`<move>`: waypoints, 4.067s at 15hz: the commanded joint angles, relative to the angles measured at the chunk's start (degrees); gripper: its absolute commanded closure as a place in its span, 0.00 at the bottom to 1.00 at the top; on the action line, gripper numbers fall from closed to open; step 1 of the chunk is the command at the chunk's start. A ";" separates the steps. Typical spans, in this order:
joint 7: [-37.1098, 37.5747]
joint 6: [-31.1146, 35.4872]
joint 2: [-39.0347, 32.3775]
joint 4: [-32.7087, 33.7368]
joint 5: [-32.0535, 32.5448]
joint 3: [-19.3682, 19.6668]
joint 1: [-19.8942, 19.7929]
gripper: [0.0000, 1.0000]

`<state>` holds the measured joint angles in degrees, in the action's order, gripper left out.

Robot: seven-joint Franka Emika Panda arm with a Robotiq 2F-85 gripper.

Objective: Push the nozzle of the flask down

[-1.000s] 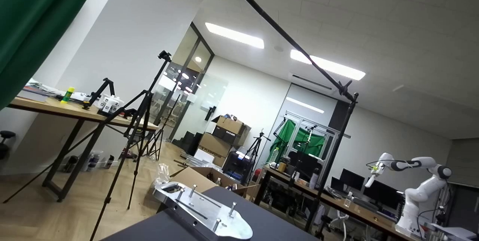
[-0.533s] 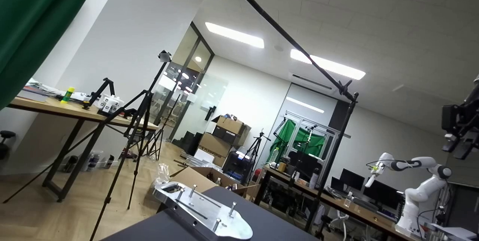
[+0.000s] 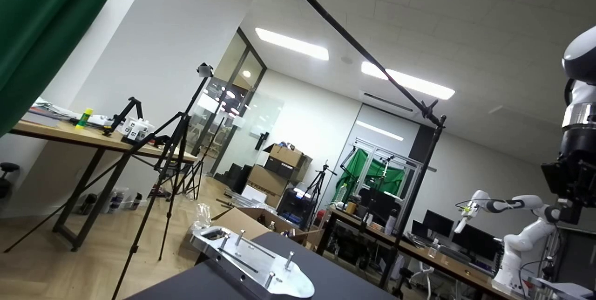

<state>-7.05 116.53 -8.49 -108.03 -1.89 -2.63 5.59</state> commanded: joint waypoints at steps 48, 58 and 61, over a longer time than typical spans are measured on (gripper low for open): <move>1.15 0.44 -0.69 -4.71 3.97 -0.28 -2.33 0.73; -0.03 -13.50 3.85 -1.81 7.87 -0.53 -2.31 0.06; -0.44 -12.25 4.13 -3.37 7.04 -0.57 -2.45 0.12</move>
<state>-7.52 104.42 -4.33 -111.51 5.15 -3.16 3.17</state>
